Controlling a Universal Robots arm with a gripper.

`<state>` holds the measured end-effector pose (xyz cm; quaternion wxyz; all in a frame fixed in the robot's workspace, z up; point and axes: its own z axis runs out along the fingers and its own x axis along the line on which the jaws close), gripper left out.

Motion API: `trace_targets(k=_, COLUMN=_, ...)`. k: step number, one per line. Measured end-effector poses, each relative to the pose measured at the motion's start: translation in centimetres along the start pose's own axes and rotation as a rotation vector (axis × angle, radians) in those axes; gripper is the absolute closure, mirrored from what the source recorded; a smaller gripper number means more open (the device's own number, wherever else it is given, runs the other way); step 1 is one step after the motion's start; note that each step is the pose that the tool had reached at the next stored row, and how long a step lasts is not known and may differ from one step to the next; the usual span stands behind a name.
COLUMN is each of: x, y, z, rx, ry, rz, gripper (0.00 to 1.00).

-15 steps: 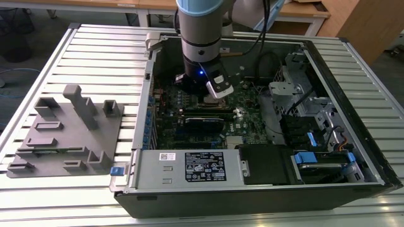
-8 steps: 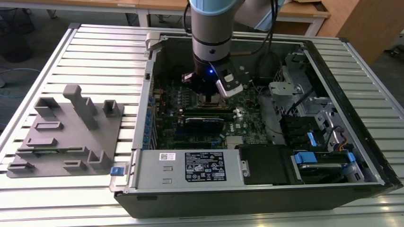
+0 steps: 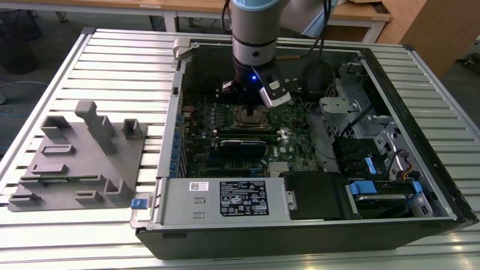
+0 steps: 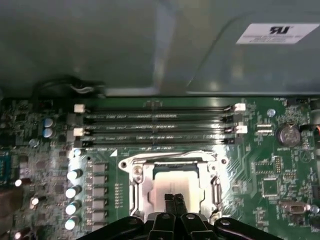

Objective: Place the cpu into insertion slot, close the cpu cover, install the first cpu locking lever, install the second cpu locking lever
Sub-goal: 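Install the second cpu locking lever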

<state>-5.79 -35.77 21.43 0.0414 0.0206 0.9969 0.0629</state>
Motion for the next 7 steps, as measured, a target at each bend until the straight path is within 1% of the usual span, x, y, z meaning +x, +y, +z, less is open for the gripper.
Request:
trace_targets(k=2, x=-0.2, y=0.06, z=0.02, rx=0.0002, ry=0.0, rz=0.0, gripper=0.89)
trace_targets(k=7, x=-0.22, y=0.07, z=0.03, rx=0.0001, ry=0.0, rz=0.0, gripper=0.89)
